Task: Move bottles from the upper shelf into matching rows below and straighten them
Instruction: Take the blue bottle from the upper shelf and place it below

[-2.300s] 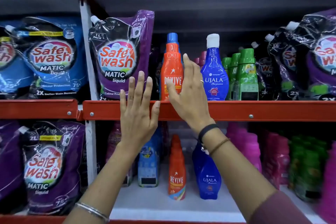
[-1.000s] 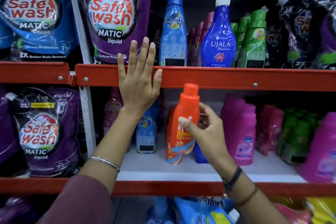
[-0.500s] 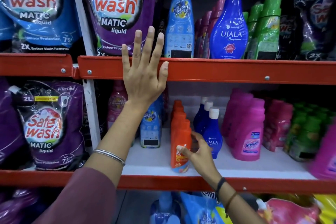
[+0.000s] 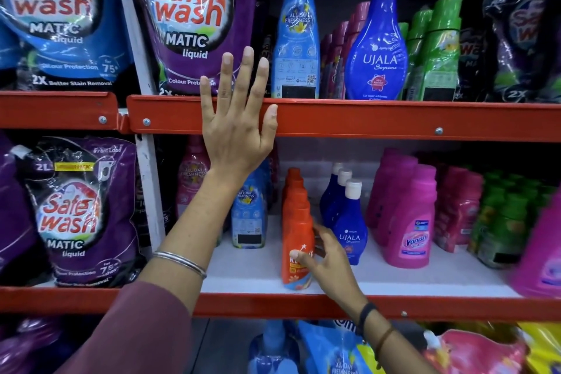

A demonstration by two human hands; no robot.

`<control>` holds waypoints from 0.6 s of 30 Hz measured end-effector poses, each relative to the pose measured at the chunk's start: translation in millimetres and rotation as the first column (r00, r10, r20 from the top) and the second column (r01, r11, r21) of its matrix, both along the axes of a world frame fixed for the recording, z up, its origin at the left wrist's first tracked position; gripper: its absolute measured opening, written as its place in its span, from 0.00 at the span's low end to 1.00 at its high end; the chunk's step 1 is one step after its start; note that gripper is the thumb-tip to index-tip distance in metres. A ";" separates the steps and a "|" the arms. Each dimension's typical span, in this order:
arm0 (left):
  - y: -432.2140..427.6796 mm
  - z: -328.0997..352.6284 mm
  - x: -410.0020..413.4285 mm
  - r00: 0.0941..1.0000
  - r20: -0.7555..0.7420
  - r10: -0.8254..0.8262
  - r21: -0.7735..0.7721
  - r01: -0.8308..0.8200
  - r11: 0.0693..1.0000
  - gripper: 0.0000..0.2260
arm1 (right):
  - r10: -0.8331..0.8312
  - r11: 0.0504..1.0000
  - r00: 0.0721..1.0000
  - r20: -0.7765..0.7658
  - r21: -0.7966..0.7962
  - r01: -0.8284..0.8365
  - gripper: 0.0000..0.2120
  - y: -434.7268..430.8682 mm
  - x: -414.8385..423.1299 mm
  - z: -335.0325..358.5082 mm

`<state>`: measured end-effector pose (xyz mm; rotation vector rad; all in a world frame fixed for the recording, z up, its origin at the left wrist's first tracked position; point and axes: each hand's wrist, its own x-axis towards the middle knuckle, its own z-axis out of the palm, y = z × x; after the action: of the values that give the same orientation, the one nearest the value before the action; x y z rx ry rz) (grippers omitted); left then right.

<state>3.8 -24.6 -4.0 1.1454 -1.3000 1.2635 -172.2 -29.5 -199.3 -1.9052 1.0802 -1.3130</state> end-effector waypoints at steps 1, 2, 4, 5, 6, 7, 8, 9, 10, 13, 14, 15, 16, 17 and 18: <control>0.3 0.1 0.2 1.000 0.000 0.000 0.005 0.000 1.000 0.24 | -0.009 1.000 1.000 -0.010 -0.007 0.009 0.31 2.7 -1.3 -0.4; 0.3 0.0 0.3 1.000 0.000 0.002 0.010 -0.002 1.000 0.24 | -0.035 0.999 0.999 -0.017 -0.018 0.035 0.32 6.5 -3.4 0.7; 0.4 0.0 0.6 1.000 0.001 0.004 0.013 -0.004 1.000 0.24 | -0.122 0.990 0.992 0.017 -0.068 0.122 0.30 19.2 -11.5 10.5; 0.2 -0.3 0.6 1.000 0.002 0.004 0.012 -0.005 1.000 0.24 | -0.161 0.979 0.985 0.068 -0.114 0.168 0.26 28.1 -16.5 20.4; -0.2 -0.6 0.6 1.000 0.003 0.006 0.009 -0.006 1.000 0.24 | -0.194 0.961 0.972 0.131 -0.172 0.215 0.22 37.1 -22.4 33.2; -0.7 -0.8 0.5 1.000 0.003 0.008 0.005 -0.008 1.000 0.24 | -0.215 0.934 0.956 0.199 -0.243 0.260 0.19 46.0 -29.1 49.1; -0.9 -0.8 0.4 1.000 0.001 0.010 0.002 -0.010 1.000 0.24 | -0.222 0.899 0.939 0.262 -0.318 0.301 0.16 54.0 -36.4 67.4; -1.0 -0.8 0.2 1.000 -0.001 0.012 -0.001 -0.012 1.000 0.24 | -0.209 0.859 0.925 0.318 -0.392 0.329 0.15 62.4 -43.0 87.8; -0.8 -0.9 0.0 1.000 -0.002 0.012 -0.003 -0.012 1.000 0.24 | -0.191 0.813 0.913 0.360 -0.464 0.353 0.14 68.6 -48.8 108.5; 0.2 -1.1 -0.2 1.000 -0.005 0.007 -0.003 -0.007 1.000 0.24 | -0.141 0.674 0.888 0.437 -0.615 0.410 0.11 76.1 -61.2 171.8; 0.5 -0.9 -0.3 1.000 -0.006 0.008 0.000 -0.008 1.000 0.24 | -0.146 0.642 0.885 0.443 -0.638 0.425 0.11 73.4 -64.1 192.3; 0.6 -0.8 -0.3 1.000 -0.006 0.011 0.003 -0.011 1.000 0.24 | -0.166 0.624 0.885 0.434 -0.649 0.435 0.12 68.9 -66.3 212.2; 0.5 -0.9 -0.2 1.000 -0.007 0.013 0.004 -0.013 1.000 0.25 | -0.197 0.622 0.887 0.418 -0.646 0.443 0.13 62.5 -67.6 230.7; 0.3 -1.0 -0.2 1.000 -0.007 0.014 0.004 -0.014 1.000 0.25 | -0.229 0.636 0.888 0.398 -0.630 0.446 0.16 55.2 -67.9 247.9; 0.1 -1.2 -0.2 1.000 -0.008 0.015 0.004 -0.015 1.000 0.25 | -0.263 0.656 0.890 0.373 -0.607 0.449 0.18 47.8 -67.6 263.3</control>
<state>3.5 -24.5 -5.1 1.1640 -1.2902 1.2667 -239.8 18.4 64.0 -1.9625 0.9367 -2.3914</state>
